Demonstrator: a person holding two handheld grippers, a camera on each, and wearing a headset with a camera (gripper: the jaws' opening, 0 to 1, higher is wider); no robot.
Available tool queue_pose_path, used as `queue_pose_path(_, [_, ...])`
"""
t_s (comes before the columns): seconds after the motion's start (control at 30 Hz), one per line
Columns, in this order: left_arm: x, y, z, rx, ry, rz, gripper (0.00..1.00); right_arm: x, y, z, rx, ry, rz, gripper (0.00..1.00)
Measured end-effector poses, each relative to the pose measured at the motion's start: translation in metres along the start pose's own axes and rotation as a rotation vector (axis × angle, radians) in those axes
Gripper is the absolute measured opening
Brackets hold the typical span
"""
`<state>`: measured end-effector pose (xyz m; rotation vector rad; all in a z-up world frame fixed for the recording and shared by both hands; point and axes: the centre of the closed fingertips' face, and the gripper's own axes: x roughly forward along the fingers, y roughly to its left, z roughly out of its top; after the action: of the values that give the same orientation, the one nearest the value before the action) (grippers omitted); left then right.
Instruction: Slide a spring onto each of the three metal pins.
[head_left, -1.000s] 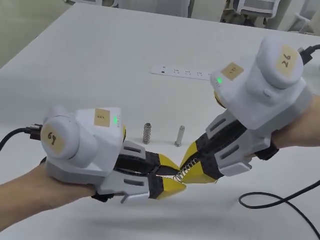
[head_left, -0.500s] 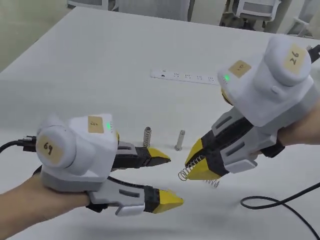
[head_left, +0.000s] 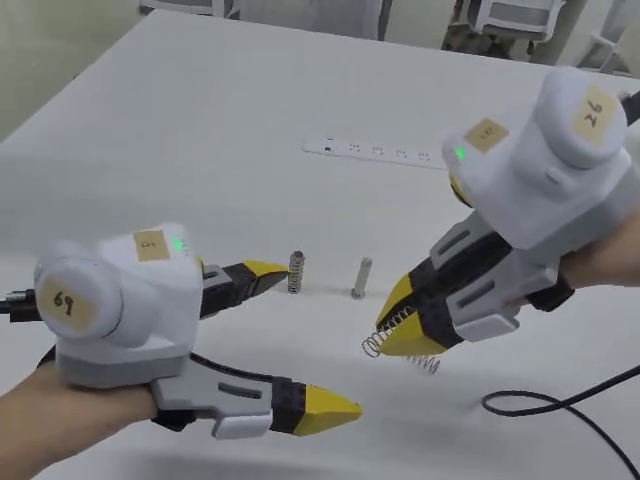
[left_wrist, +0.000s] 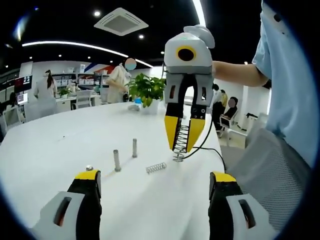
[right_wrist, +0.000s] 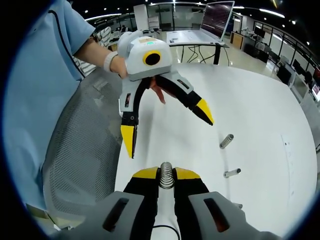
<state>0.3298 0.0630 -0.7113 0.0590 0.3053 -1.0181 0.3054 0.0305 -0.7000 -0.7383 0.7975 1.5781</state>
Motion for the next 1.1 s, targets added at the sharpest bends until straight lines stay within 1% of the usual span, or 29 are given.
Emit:
queue_pose_path(0.07, [-0.001,0.002,0.000,0.000,-0.004,0.015,0.92,0.000,-0.001,-0.001,-0.001,0.003,0.000,0.08])
queue_pose_path(0.13, [-0.002,0.003,0.000,-0.022,-0.007,0.020,0.95,0.000,-0.002,-0.001,0.001,0.004,-0.001,0.08])
queue_pose_path(0.17, [-0.002,0.004,0.001,-0.032,-0.016,0.034,0.98,0.001,-0.002,-0.002,0.001,0.007,0.001,0.08])
queue_pose_path(0.27, [-0.004,0.005,-0.002,-0.025,-0.006,0.042,0.98,0.002,-0.003,-0.004,0.002,0.015,0.002,0.08])
queue_pose_path(0.47, [-0.007,0.005,-0.001,-0.032,-0.015,0.056,0.98,0.000,-0.009,-0.004,-0.006,0.033,0.000,0.08])
queue_pose_path(0.57, [-0.008,0.006,-0.002,-0.032,-0.014,0.062,0.98,-0.002,-0.016,-0.004,-0.009,0.047,-0.017,0.08])
queue_pose_path(0.8, [-0.011,0.008,-0.005,-0.028,-0.012,0.071,0.96,-0.007,-0.030,-0.003,-0.014,0.079,-0.040,0.08])
queue_pose_path(0.87, [-0.012,0.010,-0.006,-0.030,-0.015,0.077,0.96,-0.009,-0.036,-0.003,-0.024,0.099,-0.052,0.08])
queue_pose_path(1.0, [-0.013,0.011,-0.008,-0.042,-0.020,0.084,0.96,-0.012,-0.045,-0.002,-0.019,0.106,-0.061,0.08])
queue_pose_path(1.03, [-0.013,0.011,-0.008,-0.043,-0.019,0.086,0.96,-0.013,-0.051,-0.002,-0.020,0.111,-0.063,0.08])
queue_pose_path(1.1, [-0.013,0.011,-0.010,-0.041,-0.015,0.087,0.95,-0.015,-0.057,-0.002,-0.019,0.112,-0.069,0.08])
